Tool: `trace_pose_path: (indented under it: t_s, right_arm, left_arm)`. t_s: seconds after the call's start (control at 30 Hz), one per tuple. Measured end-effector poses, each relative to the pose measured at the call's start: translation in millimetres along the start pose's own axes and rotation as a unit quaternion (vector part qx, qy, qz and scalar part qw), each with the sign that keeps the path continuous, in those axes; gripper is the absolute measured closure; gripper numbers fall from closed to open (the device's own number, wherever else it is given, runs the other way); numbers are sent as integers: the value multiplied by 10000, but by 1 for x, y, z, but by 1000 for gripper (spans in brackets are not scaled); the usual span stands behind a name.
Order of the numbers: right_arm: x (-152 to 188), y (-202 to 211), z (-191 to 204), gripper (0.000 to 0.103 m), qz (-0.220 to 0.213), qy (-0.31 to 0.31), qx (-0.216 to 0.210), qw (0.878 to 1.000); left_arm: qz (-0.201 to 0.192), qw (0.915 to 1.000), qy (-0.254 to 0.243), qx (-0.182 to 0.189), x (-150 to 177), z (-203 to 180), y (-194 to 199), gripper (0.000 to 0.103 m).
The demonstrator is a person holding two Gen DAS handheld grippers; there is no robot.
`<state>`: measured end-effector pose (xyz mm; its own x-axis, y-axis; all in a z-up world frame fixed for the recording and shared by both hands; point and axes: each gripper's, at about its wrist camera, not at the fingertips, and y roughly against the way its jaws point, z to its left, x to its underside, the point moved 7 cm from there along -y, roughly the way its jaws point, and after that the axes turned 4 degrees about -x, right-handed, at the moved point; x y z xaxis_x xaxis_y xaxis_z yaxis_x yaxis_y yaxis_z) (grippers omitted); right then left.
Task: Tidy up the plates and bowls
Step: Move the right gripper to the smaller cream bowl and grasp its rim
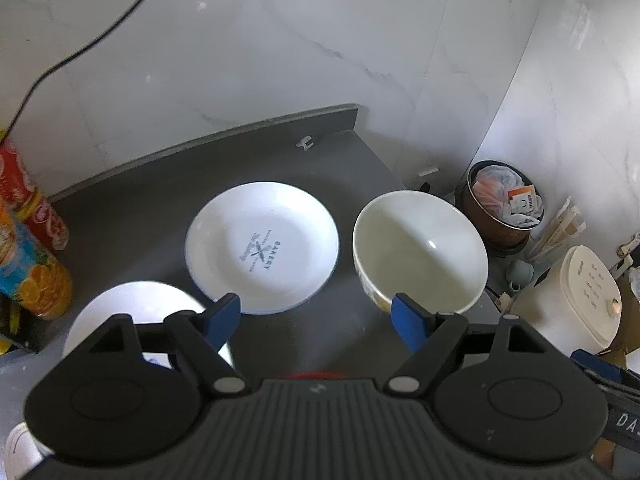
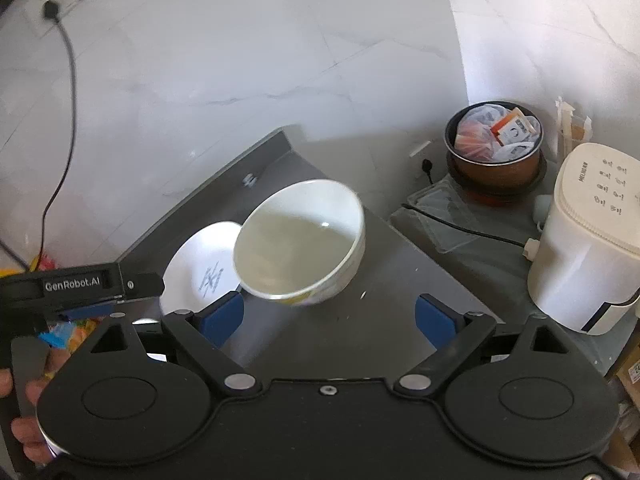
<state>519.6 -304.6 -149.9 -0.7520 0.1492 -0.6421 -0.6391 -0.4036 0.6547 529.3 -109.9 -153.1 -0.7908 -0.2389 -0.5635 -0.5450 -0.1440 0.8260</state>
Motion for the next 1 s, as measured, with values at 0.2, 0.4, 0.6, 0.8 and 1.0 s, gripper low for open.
trace_pose_path:
  t_s: [0.2, 0.4, 0.6, 0.8, 1.0]
  right_arm:
    - [-15, -24, -6, 16, -5, -40, 147, 9999]
    - [-23, -50, -11, 24, 133, -179, 208, 9995]
    - [-24, -76, -18, 40, 364, -307, 264, 9985]
    - [-24, -99, -22, 54, 590, -447, 293, 9968]
    - [-22, -112, -23, 71, 720, -515, 284, 9957]
  left_arm:
    - [115, 9998, -87, 102, -17, -14, -30, 22]
    - [268, 9993, -147, 234, -28, -23, -60, 22]
    - [442, 9987, -119, 235, -35, -28, -88, 25]
    - [614, 9976, -110, 305, -35, -32, -108, 35]
    - [744, 9965, -171, 331, -32, -38, -124, 56]
